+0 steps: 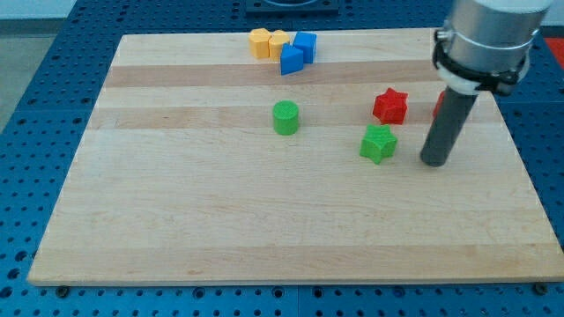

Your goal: Slide the green star slightly to the left

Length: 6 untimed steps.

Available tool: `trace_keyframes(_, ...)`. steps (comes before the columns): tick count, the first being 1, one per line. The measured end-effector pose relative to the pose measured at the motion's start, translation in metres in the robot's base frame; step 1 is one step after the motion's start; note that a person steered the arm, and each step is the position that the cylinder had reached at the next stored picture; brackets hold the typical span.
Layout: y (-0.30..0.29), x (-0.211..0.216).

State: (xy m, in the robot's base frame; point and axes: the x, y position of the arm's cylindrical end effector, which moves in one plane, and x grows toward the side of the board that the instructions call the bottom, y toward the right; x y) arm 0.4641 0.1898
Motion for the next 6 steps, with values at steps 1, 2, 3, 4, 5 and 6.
trace_keyframes(1, 0.003, -0.014)
trace_keyframes(2, -0.014, -0.014)
trace_keyframes(3, -0.044, -0.013)
trace_keyframes(4, -0.076, -0.013)
trace_keyframes(5, -0.11, -0.013)
trace_keyframes(6, -0.138, -0.006)
